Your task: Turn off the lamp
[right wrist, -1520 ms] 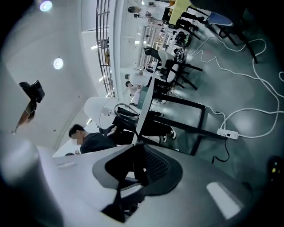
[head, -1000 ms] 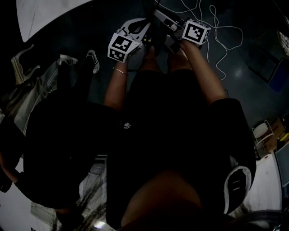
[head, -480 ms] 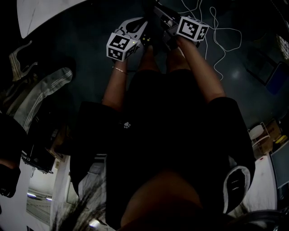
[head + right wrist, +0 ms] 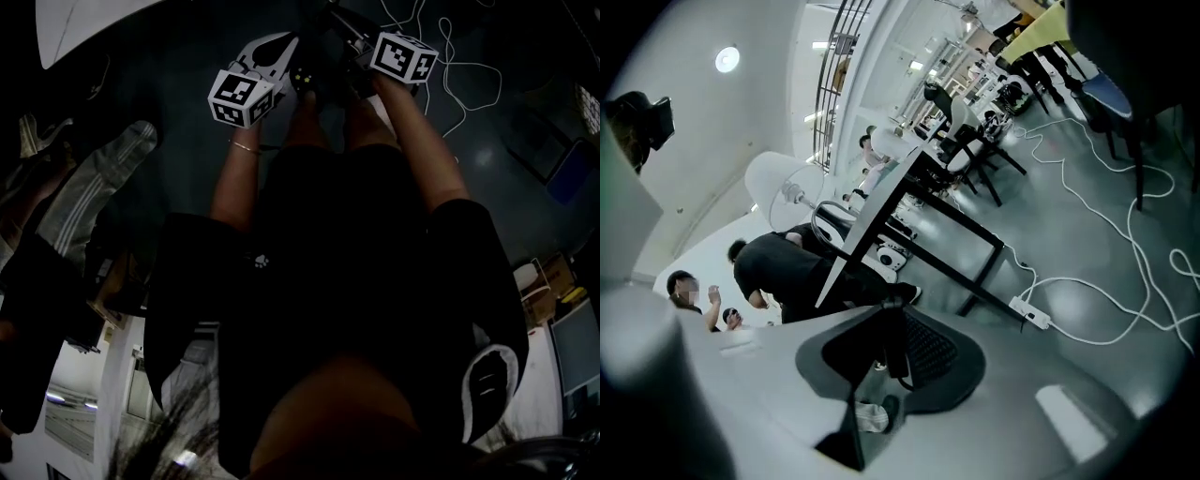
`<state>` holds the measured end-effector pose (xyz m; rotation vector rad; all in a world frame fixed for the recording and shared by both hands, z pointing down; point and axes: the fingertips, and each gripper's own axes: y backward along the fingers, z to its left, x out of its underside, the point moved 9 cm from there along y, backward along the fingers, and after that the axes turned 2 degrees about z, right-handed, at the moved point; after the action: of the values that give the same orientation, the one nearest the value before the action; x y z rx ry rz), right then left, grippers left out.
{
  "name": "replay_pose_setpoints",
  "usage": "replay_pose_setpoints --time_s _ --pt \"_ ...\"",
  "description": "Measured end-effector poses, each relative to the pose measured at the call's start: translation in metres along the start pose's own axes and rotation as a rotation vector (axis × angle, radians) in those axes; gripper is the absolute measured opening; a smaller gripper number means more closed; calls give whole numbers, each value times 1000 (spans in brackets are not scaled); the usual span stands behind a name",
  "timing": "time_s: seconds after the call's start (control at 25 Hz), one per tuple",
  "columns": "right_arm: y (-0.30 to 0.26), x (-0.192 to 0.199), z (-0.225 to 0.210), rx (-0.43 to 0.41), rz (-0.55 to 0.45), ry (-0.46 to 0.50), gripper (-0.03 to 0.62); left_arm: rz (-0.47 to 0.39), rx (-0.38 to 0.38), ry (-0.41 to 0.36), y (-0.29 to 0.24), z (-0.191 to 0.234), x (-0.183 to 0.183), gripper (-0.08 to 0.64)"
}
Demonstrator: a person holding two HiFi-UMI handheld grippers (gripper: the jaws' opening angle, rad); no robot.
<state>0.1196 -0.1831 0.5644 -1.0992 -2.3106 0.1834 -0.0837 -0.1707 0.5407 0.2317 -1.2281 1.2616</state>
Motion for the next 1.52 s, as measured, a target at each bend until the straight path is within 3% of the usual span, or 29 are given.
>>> replay_pose_setpoints --time_s 0.4,0.96,1.24,1.52 --pt "-8 16 -18 58 33 126 63 -55 3 19 6 -2 -7 8" --pt "-13 24 -34 96 75 198 64 -67 -17 31 8 -3 -2 8" --pt "-5 14 -21 99 42 237 64 -121 -105 53 14 7 -20 8" --pt "13 4 -9 108 -67 182 2 -121 -94 23 16 3 -34 8"
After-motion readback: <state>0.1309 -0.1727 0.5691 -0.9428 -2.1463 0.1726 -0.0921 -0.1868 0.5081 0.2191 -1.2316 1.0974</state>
